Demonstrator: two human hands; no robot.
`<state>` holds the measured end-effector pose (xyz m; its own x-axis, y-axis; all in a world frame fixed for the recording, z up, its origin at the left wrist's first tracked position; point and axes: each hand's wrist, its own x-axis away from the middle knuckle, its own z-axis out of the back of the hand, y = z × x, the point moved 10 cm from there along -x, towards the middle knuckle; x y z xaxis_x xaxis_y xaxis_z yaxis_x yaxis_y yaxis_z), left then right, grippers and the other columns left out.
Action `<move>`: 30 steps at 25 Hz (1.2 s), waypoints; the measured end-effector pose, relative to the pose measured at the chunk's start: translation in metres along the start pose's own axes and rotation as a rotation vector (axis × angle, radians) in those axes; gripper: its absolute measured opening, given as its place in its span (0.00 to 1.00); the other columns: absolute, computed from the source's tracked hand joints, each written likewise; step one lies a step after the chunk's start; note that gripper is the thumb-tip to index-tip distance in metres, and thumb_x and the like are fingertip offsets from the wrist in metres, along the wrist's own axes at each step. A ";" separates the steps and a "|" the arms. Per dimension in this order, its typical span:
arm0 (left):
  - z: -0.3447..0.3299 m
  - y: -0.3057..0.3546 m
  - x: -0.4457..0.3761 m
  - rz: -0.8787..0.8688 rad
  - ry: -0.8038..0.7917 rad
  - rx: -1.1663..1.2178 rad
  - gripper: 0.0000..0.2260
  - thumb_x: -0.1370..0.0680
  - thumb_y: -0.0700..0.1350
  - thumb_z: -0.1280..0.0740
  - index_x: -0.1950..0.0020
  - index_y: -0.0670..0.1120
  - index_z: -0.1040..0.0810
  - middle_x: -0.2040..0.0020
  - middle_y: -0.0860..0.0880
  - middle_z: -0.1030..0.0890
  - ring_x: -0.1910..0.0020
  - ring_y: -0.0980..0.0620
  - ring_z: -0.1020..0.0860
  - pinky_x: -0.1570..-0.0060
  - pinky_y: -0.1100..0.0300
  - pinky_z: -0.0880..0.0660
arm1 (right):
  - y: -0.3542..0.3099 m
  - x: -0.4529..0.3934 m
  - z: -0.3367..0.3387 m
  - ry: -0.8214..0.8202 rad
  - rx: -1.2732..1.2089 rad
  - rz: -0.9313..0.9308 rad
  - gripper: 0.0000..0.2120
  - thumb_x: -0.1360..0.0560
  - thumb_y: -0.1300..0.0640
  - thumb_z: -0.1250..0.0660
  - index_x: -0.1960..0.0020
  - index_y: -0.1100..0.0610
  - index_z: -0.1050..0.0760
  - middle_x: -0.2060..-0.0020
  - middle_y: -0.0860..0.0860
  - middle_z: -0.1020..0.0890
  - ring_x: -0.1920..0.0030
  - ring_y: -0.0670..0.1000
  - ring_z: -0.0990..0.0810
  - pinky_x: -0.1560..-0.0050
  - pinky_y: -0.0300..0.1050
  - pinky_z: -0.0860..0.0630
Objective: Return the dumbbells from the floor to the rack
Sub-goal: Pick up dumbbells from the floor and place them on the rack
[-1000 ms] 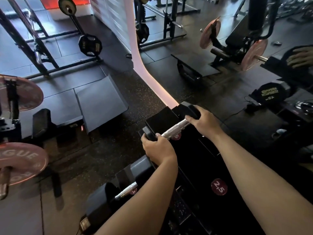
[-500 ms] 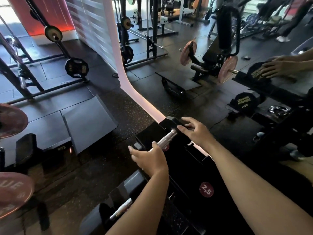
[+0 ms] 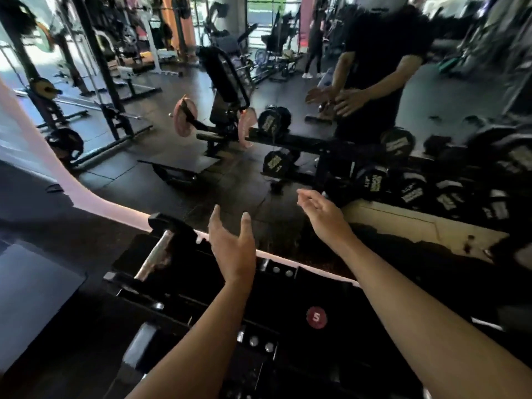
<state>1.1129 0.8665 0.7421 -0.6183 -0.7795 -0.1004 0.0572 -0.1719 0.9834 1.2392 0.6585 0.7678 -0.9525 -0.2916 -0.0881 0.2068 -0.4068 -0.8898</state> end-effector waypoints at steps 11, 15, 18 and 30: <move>-0.226 0.128 0.436 -0.394 -1.210 -0.100 0.25 0.23 0.50 0.27 0.27 0.52 0.29 0.32 0.54 0.24 0.32 0.53 0.26 0.36 0.58 0.30 | 0.115 0.442 0.391 0.686 0.203 -0.351 0.20 0.22 0.45 0.34 0.31 0.44 0.27 0.39 0.41 0.21 0.37 0.44 0.24 0.44 0.39 0.27; -0.238 0.167 0.617 -0.572 -1.505 -0.115 0.21 0.23 0.53 0.28 0.31 0.53 0.24 0.34 0.56 0.23 0.33 0.56 0.26 0.35 0.58 0.31 | 0.127 0.633 0.459 0.897 0.259 -0.504 0.18 0.21 0.46 0.35 0.32 0.46 0.26 0.40 0.46 0.19 0.39 0.48 0.22 0.44 0.41 0.27; -0.228 0.186 0.751 -0.723 -1.748 -0.109 0.21 0.23 0.54 0.28 0.31 0.54 0.24 0.34 0.55 0.23 0.34 0.57 0.26 0.36 0.60 0.31 | 0.128 0.770 0.481 1.141 0.255 -0.596 0.14 0.21 0.44 0.37 0.36 0.45 0.25 0.43 0.47 0.18 0.42 0.50 0.20 0.43 0.46 0.25; -0.100 0.163 1.094 -0.925 -2.407 -0.069 0.28 0.22 0.57 0.30 0.25 0.50 0.30 0.30 0.49 0.25 0.32 0.50 0.27 0.35 0.55 0.31 | 0.106 1.120 0.396 1.703 0.252 -1.049 0.26 0.22 0.37 0.41 0.29 0.48 0.31 0.34 0.52 0.23 0.35 0.52 0.24 0.36 0.50 0.28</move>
<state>0.5243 -0.0747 0.7774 0.1103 0.9937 0.0200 -0.5764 0.0476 0.8158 0.2829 -0.0540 0.7519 0.1311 0.9893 -0.0639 -0.5846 0.0251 -0.8109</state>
